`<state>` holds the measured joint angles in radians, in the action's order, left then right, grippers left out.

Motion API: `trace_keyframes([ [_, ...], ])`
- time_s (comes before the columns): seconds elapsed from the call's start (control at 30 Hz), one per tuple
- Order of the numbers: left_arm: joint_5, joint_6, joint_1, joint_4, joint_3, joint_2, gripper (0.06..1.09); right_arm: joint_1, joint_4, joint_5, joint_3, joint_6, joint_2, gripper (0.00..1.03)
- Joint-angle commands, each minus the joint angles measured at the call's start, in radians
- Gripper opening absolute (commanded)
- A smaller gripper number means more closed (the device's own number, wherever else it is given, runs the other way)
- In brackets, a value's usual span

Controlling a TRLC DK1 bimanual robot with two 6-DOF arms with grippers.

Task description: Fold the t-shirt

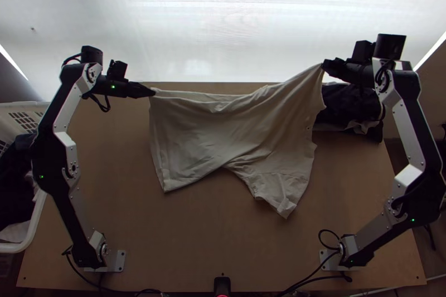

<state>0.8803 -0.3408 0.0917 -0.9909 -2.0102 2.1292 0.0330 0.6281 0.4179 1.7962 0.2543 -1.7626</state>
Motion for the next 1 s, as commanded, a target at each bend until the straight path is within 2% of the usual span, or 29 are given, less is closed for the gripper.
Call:
trace_keyframes([
  [0.0,-0.007,-0.038,-0.009,-0.031,0.008,0.029,0.15,-0.010,-0.001,-0.002,-0.014,-0.013,-0.021,0.09],
  [0.03,-0.018,-0.043,-0.009,-0.031,0.010,0.029,0.32,-0.012,-0.001,-0.002,-0.018,-0.012,-0.017,0.24],
  [0.1,-0.032,-0.044,-0.009,-0.031,0.008,0.025,0.91,-0.018,0.001,-0.005,-0.023,-0.009,-0.008,0.87],
  [0.13,-0.043,-0.050,-0.009,-0.031,0.008,0.017,1.05,-0.021,0.002,-0.007,-0.024,-0.010,0.003,1.00],
  [0.33,-0.129,-0.075,-0.003,-0.064,0.007,-0.098,1.04,-0.018,0.018,-0.053,-0.032,0.013,0.109,0.99],
  [0.43,-0.167,-0.096,-0.001,-0.167,0.005,-0.169,1.04,-0.001,0.151,-0.056,-0.006,0.037,0.146,0.99],
  [0.53,-0.167,-0.228,0.005,-0.364,0.042,-0.230,1.04,-0.004,0.329,-0.050,-0.064,0.003,0.206,0.99],
  [0.6,-0.179,-0.317,0.017,-0.414,0.156,-0.291,1.04,-0.004,0.366,-0.034,-0.175,-0.036,0.275,0.99],
  [0.7,-0.330,-0.448,0.014,-0.422,0.384,-0.397,1.04,-0.005,0.397,-0.022,-0.316,-0.058,0.367,0.99],
  [0.8,-0.434,-0.564,0.008,-0.362,0.593,-0.520,1.04,-0.012,0.463,-0.018,-0.390,-0.064,0.413,0.99],
  [0.87,-0.472,-0.624,0.008,-0.334,0.691,-0.578,1.04,-0.010,0.522,-0.014,-0.426,-0.070,0.427,0.99],
  [0.97,-0.478,-0.659,0.016,-0.339,0.754,-0.601,1.04,0.010,0.536,-0.014,-0.543,-0.067,0.443,0.97],
])
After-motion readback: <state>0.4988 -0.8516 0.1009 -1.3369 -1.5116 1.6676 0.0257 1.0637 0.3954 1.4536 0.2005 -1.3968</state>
